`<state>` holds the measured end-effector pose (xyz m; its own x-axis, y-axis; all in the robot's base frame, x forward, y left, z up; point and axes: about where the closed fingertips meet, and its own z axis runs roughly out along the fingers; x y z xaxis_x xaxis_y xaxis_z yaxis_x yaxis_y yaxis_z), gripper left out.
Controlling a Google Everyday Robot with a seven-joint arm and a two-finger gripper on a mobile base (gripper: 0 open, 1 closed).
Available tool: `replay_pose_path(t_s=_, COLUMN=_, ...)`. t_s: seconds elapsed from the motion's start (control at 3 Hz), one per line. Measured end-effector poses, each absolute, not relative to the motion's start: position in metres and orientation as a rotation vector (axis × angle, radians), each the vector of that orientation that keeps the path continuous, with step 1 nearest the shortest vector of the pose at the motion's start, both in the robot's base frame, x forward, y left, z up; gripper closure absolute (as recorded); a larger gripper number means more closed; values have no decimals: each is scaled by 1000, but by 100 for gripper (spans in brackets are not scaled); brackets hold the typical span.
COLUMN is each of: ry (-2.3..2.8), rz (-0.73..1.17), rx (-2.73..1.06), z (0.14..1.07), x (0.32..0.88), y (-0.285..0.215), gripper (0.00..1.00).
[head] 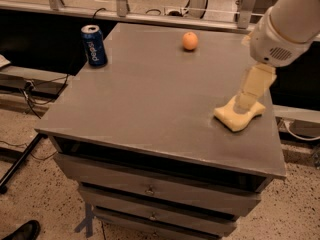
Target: Move orange near sponge
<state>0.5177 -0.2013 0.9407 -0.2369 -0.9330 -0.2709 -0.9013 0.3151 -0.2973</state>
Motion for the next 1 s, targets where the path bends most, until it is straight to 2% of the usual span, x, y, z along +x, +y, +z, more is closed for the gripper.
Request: replay_pose_path(t_s=1.0, ry=2094, rz=114, rx=-1180, z=927, x=706, y=-156, gripper=0)
